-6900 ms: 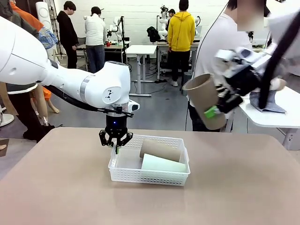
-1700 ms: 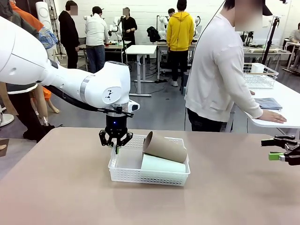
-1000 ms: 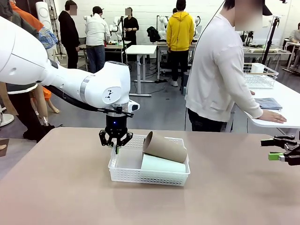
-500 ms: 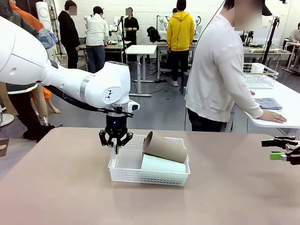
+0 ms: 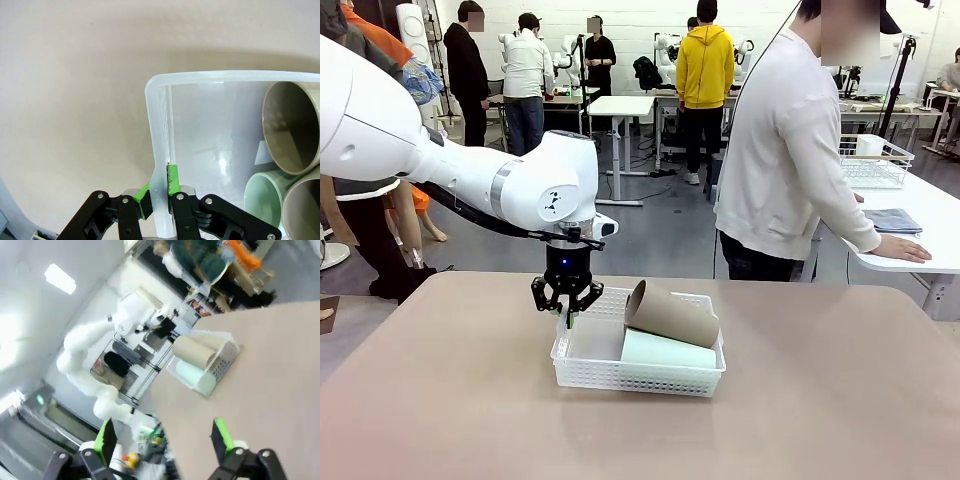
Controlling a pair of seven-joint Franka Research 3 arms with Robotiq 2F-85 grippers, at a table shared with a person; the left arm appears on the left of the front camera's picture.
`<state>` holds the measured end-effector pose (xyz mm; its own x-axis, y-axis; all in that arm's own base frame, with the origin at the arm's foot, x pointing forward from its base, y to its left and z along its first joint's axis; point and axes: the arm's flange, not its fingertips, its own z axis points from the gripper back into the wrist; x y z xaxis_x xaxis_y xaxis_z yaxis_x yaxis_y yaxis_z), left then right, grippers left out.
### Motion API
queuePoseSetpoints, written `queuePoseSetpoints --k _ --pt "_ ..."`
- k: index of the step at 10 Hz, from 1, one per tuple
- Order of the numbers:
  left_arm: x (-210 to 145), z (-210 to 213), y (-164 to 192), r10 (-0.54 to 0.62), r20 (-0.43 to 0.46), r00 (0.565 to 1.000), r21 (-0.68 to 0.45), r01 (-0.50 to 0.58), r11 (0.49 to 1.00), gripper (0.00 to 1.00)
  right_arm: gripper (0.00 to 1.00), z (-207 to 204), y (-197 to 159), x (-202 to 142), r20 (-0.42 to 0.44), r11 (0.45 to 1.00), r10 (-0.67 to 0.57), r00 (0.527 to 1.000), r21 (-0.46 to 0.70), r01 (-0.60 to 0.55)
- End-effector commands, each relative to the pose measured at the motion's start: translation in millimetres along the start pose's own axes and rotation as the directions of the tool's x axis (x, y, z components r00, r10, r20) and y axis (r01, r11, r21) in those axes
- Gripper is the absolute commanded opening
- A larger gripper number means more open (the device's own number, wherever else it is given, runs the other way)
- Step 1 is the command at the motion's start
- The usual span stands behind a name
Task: Clean and organize the cups into the basket.
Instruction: Move the Organizing basket back to the left side of the table.
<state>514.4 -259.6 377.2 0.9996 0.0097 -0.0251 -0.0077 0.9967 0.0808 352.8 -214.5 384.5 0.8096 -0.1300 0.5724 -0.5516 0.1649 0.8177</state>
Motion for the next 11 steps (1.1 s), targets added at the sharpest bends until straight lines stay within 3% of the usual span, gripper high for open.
queuePoseSetpoints --k 1,4,5,7,10,11 --pt "-1 1 0 0.003 0.002 1.0 0.001 -0.003 1.0 0.0 1.0 22 -7 15 0.07 0.955 -0.285 0.956 -0.067 0.289" --pt "-1 1 0 0.003 0.002 1.0 0.001 -0.003 1.0 0.0 1.0 56 -10 -8 -0.029 0.87 -0.478 0.878 -0.155 0.468" --pt "-1 1 0 0.003 0.002 1.0 0.001 -0.003 1.0 0.0 1.0 65 -12 -13 -0.033 0.848 -0.509 0.86 -0.189 0.495" --pt "-1 1 0 0.003 0.002 1.0 0.001 -0.003 1.0 0.0 1.0 78 -15 -24 -0.123 0.836 -0.541 0.832 -0.183 0.517" --pt "-1 1 0 0.003 0.002 1.0 0.001 -0.003 1.0 0.0 1.0 93 -22 -28 -0.094 0.87 -0.49 0.866 -0.101 0.482" --pt "-1 1 0 0.003 0.002 1.0 0.001 -0.003 1.0 0.0 1.0 94 -29 -25 -0.051 0.905 -0.424 0.904 -0.058 0.421"
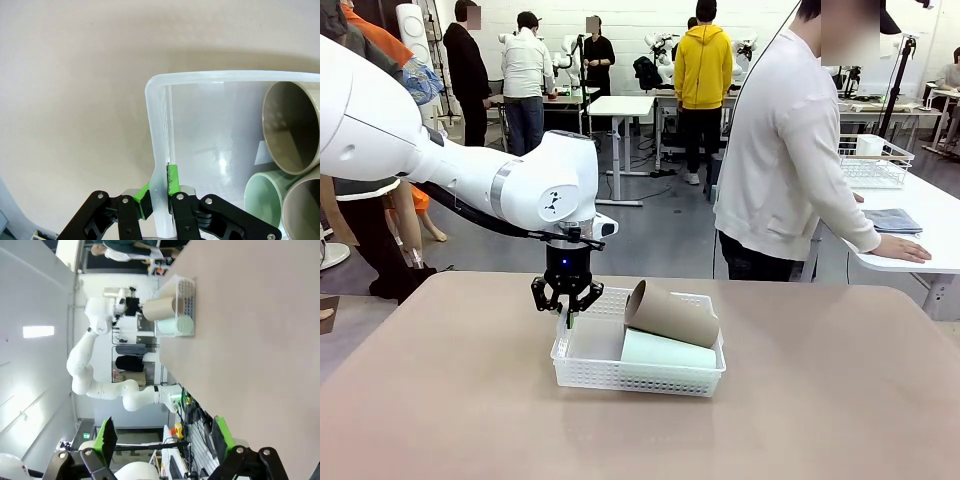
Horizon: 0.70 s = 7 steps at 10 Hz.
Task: Clean and organize the cups into the basket.
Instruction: Move the Organizing basket back to the left side of the table.
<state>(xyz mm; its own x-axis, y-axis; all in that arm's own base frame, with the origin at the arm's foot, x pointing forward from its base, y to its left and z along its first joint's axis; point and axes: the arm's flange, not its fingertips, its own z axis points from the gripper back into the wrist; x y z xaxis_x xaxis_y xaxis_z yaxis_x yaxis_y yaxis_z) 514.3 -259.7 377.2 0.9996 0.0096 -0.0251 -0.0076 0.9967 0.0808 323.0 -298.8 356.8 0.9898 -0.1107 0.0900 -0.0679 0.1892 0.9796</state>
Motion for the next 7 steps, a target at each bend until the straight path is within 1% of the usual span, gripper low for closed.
queuePoseSetpoints --k 1,7 --pt "-0.6 1.1 -0.2 0.003 0.002 1.0 0.001 -0.003 1.0 0.0 1.0 -4.8 3.3 -2.6 -0.025 0.999 -0.039 0.999 -0.023 0.039" --pt "-0.6 1.1 -0.2 0.003 0.002 1.0 0.001 -0.003 1.0 0.0 1.0 -4.8 3.3 -2.6 -0.025 0.999 -0.039 0.999 -0.023 0.039"
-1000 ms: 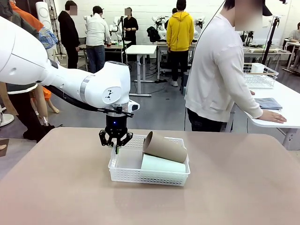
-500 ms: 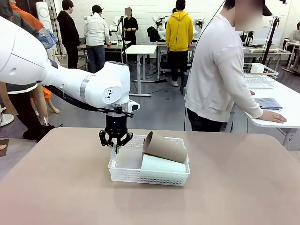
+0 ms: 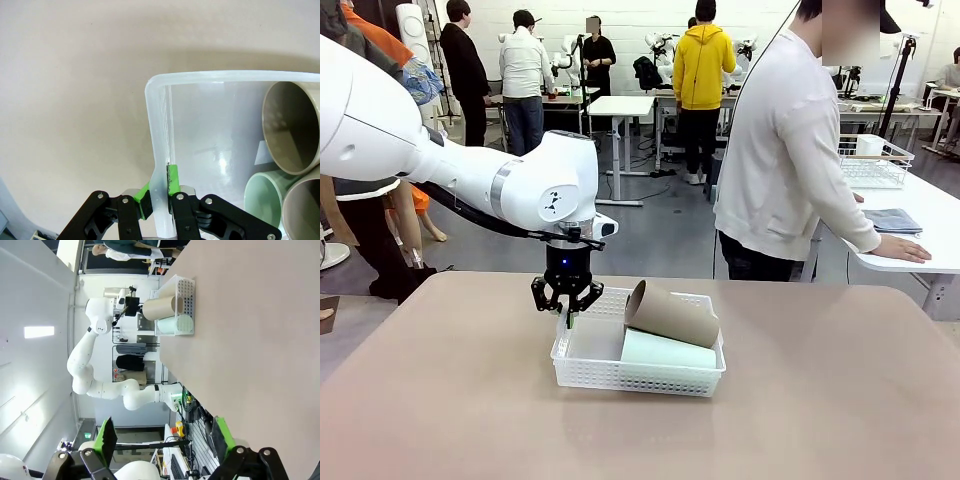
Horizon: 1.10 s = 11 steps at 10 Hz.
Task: Clean and organize the cups into the basket.
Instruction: Move the Organizing basket back to the left side of the table.
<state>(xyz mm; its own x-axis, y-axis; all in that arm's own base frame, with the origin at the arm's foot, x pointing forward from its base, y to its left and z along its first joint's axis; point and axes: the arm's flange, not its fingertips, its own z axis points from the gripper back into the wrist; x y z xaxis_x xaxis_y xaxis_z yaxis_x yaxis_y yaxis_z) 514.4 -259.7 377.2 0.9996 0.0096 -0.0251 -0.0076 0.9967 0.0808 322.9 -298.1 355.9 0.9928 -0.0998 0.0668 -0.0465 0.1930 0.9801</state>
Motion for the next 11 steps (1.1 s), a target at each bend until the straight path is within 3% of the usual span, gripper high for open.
queuePoseSetpoints --k 1,2,4,6,11 --pt "-1 1 0 0.003 0.002 1.0 0.001 -0.003 1.0 0.0 1.0 -4 4 -2 -0.009 1.0 -0.018 1.0 -0.017 0.018" --pt "0 0 0 0.0 0.0 1.0 0.0 0.0 1.0 0.04 1.0 -4 4 -2 -0.009 1.0 -0.018 1.0 -0.017 0.018" --pt "0 -15 47 -0.016 -0.073 0.997 -0.001 0.016 1.0 0.04 1.0 -4 4 -2 -0.009 1.0 -0.018 1.0 -0.017 0.018" --pt "-14 -19 103 0.007 -0.083 0.997 0.009 -0.006 1.0 0.04 1.0 -4 4 -2 -0.009 1.0 -0.018 1.0 -0.017 0.018" --pt "-29 1 242 0.055 0.009 0.998 0.057 -0.055 0.997 0.04 1.0 -4 4 -2 -0.009 1.0 -0.018 1.0 -0.017 0.018"
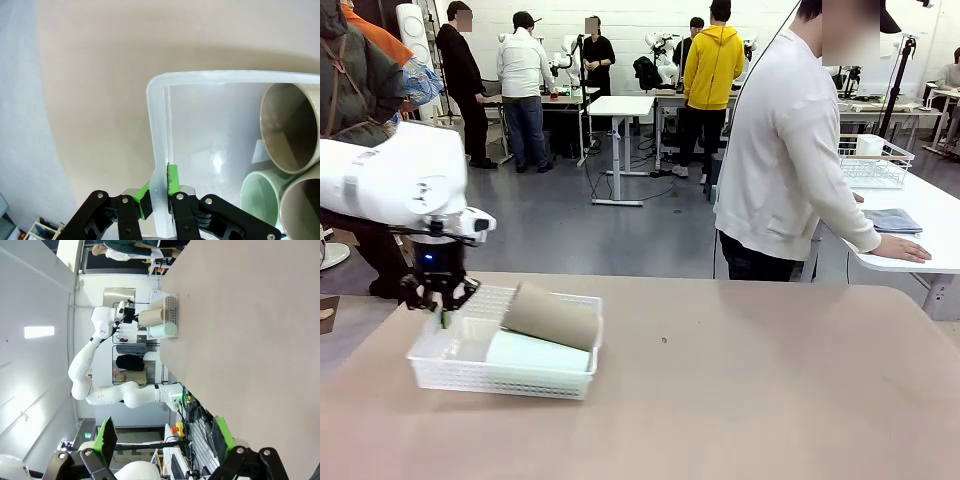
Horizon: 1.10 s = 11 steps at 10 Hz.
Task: Clean and organize the cups into the basket.
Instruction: Move the Organizing basket back to the left side of the table.
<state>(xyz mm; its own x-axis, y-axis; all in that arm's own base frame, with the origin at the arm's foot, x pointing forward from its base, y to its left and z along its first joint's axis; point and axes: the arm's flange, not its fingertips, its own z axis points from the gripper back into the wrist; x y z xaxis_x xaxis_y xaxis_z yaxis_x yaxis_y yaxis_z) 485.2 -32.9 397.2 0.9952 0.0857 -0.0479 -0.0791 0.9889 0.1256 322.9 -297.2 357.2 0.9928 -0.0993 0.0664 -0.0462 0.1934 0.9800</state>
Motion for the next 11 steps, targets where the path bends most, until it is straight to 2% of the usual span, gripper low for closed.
queuePoseSetpoints --k 1,4,7,10,11 --pt "6 -2 37 -0.002 0.046 0.999 0.031 0.0 1.0 0.04 1.0 -3 3 -2 -0.009 1.0 -0.018 1.0 -0.016 0.018" --pt "27 -21 86 0.008 0.009 1.0 0.04 -0.008 0.999 0.04 1.0 -3 3 -2 -0.009 1.0 -0.018 1.0 -0.016 0.018" --pt "40 -35 104 -0.001 -0.001 1.0 0.028 0.001 1.0 0.04 1.0 -3 3 -2 -0.009 1.0 -0.018 1.0 -0.016 0.018" --pt "40 -33 101 -0.029 0.035 0.999 0.058 0.027 0.998 0.93 1.0 -3 3 -2 -0.009 1.0 -0.018 1.0 -0.016 0.018" --pt "40 -33 100 -0.033 0.035 0.999 0.062 0.03 0.998 1.0 1.0 -3 3 -2 -0.009 1.0 -0.018 1.0 -0.016 0.018"
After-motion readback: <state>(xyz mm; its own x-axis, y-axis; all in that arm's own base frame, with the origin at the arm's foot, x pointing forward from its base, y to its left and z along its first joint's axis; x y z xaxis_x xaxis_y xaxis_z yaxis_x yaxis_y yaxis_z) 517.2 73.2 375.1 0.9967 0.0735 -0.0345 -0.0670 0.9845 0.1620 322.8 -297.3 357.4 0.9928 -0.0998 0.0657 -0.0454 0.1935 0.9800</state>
